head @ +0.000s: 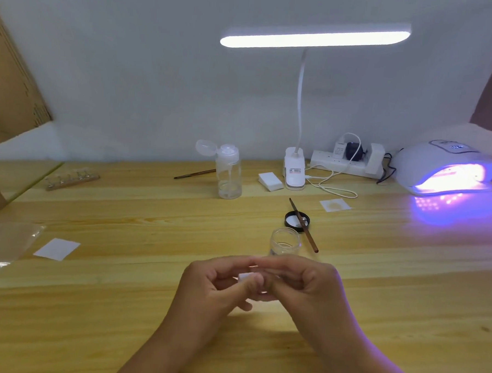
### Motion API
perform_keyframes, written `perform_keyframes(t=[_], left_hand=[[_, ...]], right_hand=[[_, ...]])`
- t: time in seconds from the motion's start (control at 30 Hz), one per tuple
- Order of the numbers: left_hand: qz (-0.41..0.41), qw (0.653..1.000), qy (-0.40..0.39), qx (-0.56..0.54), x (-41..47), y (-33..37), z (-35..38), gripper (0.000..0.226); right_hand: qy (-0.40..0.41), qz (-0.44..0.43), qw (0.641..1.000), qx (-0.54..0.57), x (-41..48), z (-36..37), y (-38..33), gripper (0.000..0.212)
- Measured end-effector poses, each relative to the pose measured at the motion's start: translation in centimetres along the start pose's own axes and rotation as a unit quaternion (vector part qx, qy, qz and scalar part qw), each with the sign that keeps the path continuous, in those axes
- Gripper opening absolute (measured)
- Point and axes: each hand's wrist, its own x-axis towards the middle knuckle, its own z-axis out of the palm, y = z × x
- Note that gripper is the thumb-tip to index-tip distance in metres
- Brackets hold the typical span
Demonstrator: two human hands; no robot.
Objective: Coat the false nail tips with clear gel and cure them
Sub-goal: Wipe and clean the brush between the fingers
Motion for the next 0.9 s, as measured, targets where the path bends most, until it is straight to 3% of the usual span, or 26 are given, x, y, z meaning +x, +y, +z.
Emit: perform_keyframes(t=[0.13,0.33,0.43,0.5,0.57,0.77,0.9], left_hand=[[-0.005,1.0,-0.013,0.004,-0.1,0.0,0.0,0.011],[-0.007,1.0,0.007,0.03,0.0,-0.2,-0.1,0.017],[0.027,0.995,0.039,0.088,0.0,-0.2,-0.3,0.029],[0.054,0.991,0.043,0.116,-0.1,-0.2,-0.1,0.038],[0.065,0.989,0.039,0.13,-0.2,-0.1,-0.1,0.04],[0.046,0.999,-0.011,0.02,-0.2,0.4,-0.2,0.009],[0.033,0.999,-0.003,0.033,0.0,0.4,-0.4,0.006]], right_hand=[[0.038,0.008,0.998,-0.048,0.2,-0.3,-0.1,0.011],[0.051,0.003,0.996,-0.071,0.2,-0.7,-0.2,0.015],[-0.022,0.064,0.996,-0.049,0.4,-0.9,-0.1,0.026],[-0.085,0.097,0.992,-0.012,0.4,-0.9,0.0,0.019],[-0.101,0.077,0.992,-0.01,0.5,-0.7,0.0,0.009],[-0.028,0.002,0.991,-0.127,0.2,-0.7,0.5,0.024],[-0.009,0.001,0.984,-0.176,-0.3,0.1,0.7,0.04]])
